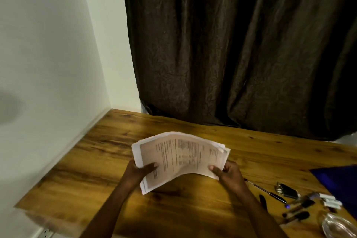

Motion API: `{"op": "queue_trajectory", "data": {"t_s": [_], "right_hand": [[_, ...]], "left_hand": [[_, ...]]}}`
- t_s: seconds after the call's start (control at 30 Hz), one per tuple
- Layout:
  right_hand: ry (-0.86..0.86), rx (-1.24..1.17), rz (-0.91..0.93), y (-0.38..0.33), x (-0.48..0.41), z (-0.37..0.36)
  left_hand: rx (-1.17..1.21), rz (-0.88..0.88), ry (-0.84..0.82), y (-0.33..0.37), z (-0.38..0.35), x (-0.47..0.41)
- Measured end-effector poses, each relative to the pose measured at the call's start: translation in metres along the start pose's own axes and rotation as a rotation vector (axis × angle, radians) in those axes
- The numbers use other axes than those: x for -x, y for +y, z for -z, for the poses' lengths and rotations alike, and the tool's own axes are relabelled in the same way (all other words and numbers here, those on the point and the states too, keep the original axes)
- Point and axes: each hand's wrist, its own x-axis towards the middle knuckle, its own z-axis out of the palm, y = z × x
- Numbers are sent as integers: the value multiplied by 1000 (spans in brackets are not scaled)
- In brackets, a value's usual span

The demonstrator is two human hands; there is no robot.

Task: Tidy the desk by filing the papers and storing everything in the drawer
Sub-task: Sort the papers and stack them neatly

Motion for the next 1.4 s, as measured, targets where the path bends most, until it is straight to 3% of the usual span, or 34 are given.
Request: {"op": "queue_trajectory", "data": {"t_s": [0.17,0.4,0.6,0.7,0.8,0.87,0.97,1.03,1.1,1.17,1.2,1.27,1.4], "right_hand": [[97,87,7,3,-1,-11],[51,151,-61,9,-3,-11],[75,64,-21,0,0,-4],[121,100,65,-13,0,-1],[291,433,278,-31,-6,1],[227,639,496,-44,-12,-1],[61,651,573,-61,-20,-11],[7,501,551,-70,-23,-14],[-8,315,466,-77,-26,-14],[21,122,392,-83,-26,-13],[35,34,375,-85,-25,-14],[55,-96,375,-92,-23,-18],[82,-281,323,-101,-22,-28]], "left_hand": [[22,39,31,-8,-18,1],[-24,75,25,-24,-22,-4],[-80,52,38,-23,-13,-9],[-265,15,18,-16,-3,-16],[-620,-53,-19,-1,9,-29],[-869,-140,-92,10,14,-41],[-956,-298,-172,45,9,-43],[-907,-404,-180,68,6,-39],[-765,-452,-28,78,9,-39],[-470,-409,179,76,11,-39],[-244,-336,198,75,11,-39],[112,-174,88,69,6,-36],[176,-147,-134,65,-12,-20]]}}
